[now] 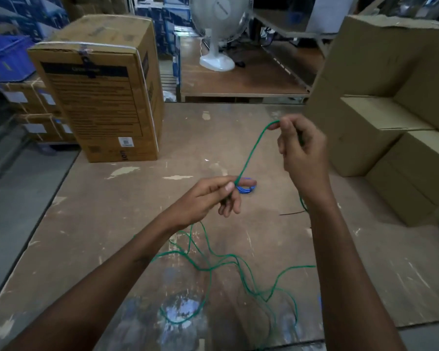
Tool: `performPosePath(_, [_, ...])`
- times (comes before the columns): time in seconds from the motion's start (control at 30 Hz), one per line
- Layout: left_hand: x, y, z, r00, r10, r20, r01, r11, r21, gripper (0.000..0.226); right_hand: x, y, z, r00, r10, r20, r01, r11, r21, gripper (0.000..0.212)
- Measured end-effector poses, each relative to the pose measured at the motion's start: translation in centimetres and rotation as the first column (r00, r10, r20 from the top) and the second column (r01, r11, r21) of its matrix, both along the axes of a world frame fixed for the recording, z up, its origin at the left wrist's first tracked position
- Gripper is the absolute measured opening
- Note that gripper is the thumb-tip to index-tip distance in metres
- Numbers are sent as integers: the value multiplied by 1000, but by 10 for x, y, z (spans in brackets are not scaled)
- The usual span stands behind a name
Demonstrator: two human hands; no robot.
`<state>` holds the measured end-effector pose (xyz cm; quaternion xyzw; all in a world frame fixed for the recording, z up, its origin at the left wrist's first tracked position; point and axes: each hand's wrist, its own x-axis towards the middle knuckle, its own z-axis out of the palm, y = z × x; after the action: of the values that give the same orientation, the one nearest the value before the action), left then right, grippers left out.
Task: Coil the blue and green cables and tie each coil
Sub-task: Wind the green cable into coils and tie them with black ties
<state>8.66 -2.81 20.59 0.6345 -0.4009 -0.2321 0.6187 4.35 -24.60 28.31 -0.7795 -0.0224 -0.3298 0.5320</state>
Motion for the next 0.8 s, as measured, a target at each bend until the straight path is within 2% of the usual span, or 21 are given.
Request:
performPosePath(0.07, [-9, 2, 5, 987, -122, -100, 121, 992, -16, 41, 16, -2, 0, 992, -123, 24, 125, 983, -138, 19])
performPosePath(0.13, [-16, 2, 13, 961, -181, -207, 157, 979, -128, 40, 29, -4, -12, 982, -187, -27, 174, 949, -262, 17])
performPosePath(0.2, [-15, 1, 23, 946, -175, -274, 103, 961, -257, 41, 31, -2, -33, 965, -225, -132, 146, 885, -441, 19])
performPosePath(0.27, [-9, 0, 34, 945, -145, -294, 46, 946, -320, 42, 21, 10, -54, 943, -219, -251, 38, 819, -572, 27])
performPosePath(0.33, [-4, -3, 41, 939, -126, -320, 5, 936, -353, 43, 6, 24, -72, 921, -174, -349, -65, 814, -577, 41])
performPosePath(0.37, [-2, -7, 44, 934, -117, -338, -20, 926, -376, 43, -2, 29, -81, 914, -157, -373, -96, 812, -576, 41])
performPosePath(0.5, [4, -29, 47, 856, -85, -510, -218, 835, -505, 41, -31, 43, -104, 939, -70, -336, -162, 774, -612, 22])
performPosePath(0.57, [8, -43, 43, 807, -6, -591, -370, 775, -513, 39, -42, 48, -104, 948, -8, -317, -196, 771, -606, 21])
performPosePath(0.63, [12, -56, 35, 773, 140, -619, -511, 715, -477, 38, -55, 50, -97, 937, 76, -341, -255, 816, -519, 24])
performPosePath(0.7, [16, -67, 28, 753, 285, -593, -604, 657, -451, 37, -65, 46, -92, 902, 194, -385, -334, 879, -341, 23])
performPosePath(0.77, [18, -72, 23, 755, 377, -537, -633, 633, -446, 35, -76, 42, -89, 870, 344, -353, -369, 929, -6, 19])
performPosePath(0.8, [19, -72, 21, 764, 419, -490, -632, 637, -441, 34, -82, 40, -87, 860, 419, -291, -368, 905, 215, 19])
